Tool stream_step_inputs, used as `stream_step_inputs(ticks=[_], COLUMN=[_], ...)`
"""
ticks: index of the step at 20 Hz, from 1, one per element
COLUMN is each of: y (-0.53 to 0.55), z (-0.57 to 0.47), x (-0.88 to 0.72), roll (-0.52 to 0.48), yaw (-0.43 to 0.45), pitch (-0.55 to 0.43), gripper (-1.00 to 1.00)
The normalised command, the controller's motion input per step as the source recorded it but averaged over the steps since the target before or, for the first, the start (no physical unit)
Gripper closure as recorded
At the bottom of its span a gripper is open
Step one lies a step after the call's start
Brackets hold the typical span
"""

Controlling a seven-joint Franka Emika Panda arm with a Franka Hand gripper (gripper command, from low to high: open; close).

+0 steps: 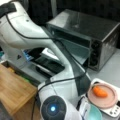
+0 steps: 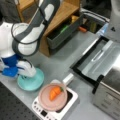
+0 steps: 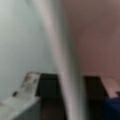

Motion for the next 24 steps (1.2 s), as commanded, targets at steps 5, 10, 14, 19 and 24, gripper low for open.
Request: stream_step_inputs(ticks=[5, 10, 14, 19, 24], y=[-0.15, -0.08, -0.06, 0.03, 0.2], z=[0.19, 0.21, 0.16, 0.18, 0.21], x=[0.24, 0.17, 0.16, 0.05, -0.13], roll=[0.283, 0.294, 0.325, 0.274, 0.068], yaw=[-0.083, -0.079, -0.052, 0.001, 0.059], pitch=[0.257, 0.215, 0.139, 0.036, -0.039], gripper=[1.0, 1.0, 1.0, 1.0, 1.0])
